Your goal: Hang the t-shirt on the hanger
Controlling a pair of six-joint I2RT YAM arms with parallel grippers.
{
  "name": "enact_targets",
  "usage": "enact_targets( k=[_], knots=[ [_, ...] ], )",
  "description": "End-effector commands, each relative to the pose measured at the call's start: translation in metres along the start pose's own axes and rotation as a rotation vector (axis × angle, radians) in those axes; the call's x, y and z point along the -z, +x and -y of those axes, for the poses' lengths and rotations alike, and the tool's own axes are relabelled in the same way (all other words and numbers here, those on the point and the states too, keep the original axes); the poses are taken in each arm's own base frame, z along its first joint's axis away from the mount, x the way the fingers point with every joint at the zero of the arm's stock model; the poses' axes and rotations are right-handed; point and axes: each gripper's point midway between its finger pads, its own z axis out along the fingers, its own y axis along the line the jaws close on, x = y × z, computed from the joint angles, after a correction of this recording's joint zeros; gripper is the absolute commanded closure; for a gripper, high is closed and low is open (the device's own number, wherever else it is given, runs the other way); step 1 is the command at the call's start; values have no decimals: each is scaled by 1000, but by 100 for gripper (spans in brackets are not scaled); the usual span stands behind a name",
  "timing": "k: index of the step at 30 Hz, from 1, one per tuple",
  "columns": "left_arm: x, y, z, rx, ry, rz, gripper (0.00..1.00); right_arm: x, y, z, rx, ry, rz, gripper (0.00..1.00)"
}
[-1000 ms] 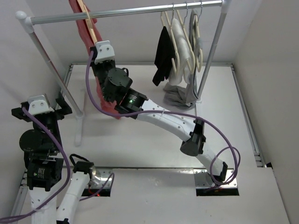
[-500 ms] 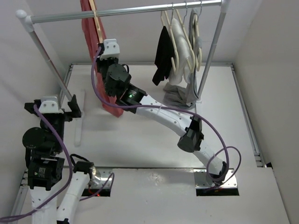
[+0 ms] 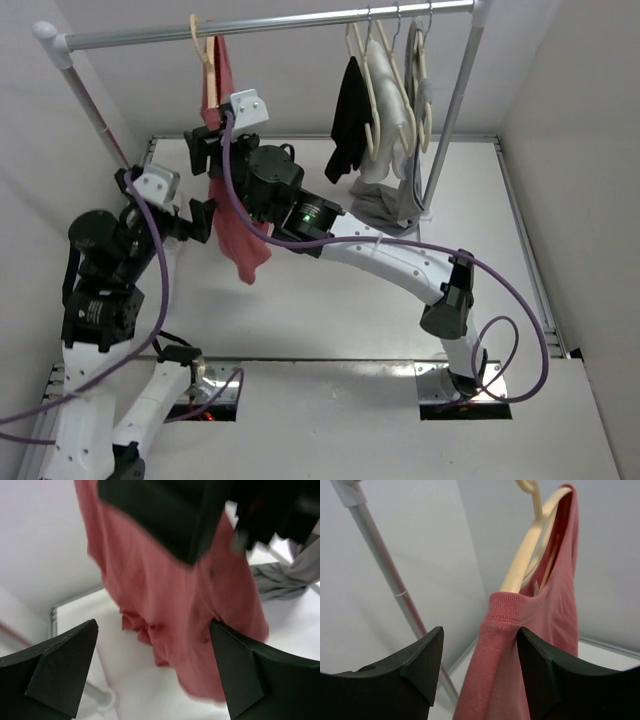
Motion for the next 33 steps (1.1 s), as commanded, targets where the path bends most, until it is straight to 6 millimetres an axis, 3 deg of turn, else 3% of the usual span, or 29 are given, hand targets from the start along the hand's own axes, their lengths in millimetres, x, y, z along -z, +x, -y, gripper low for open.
enact_targets(
  k=[1, 3, 7, 8, 9, 12, 16, 19, 20, 21, 22, 23, 28, 30, 33],
  knots=[
    [-14, -50, 15, 11, 109, 90, 0, 5, -24, -10, -72, -64, 22, 40],
    [-13, -73, 19, 22, 142, 125, 0, 5, -21, -10, -87, -64, 12, 37],
    [-12, -83, 29, 18, 210, 138, 0, 4, -10, -6, -108, -54, -12, 41],
    [-11, -84, 33, 16, 229, 141, 0, 1, -11, 1, -118, -34, -9, 48],
    [-8, -81, 44, 18, 295, 134, 0, 1, -8, 1, -122, -33, -18, 65],
    [7, -71, 63, -40, 411, 105, 0, -1, 0, 4, -117, -8, -23, 78],
    [27, -71, 64, -133, 403, 134, 0, -3, 2, 3, -131, -9, -15, 77],
    [43, -76, 56, -159, 338, 161, 0, -11, 8, -2, -139, -10, -2, 86],
    [47, -78, 51, -163, 303, 168, 0, -14, -4, -5, -156, -13, 25, 92],
    [53, -80, 49, -170, 279, 188, 0, -21, 9, -11, -150, -23, 15, 96],
    [57, -84, 45, -176, 253, 204, 0, -24, 8, -14, -156, -33, 23, 98],
    [60, -85, 43, -179, 232, 210, 0, -25, -4, -23, -173, -45, 45, 100],
    [65, -81, 29, -175, 141, 201, 0, -33, -1, -34, -195, -80, 80, 100],
    [67, -79, 27, -166, 128, 199, 0, -34, -11, -33, -218, -73, 118, 100],
    [68, -76, 28, -156, 129, 197, 0, -37, -5, -34, -234, -66, 127, 100]
  ],
)
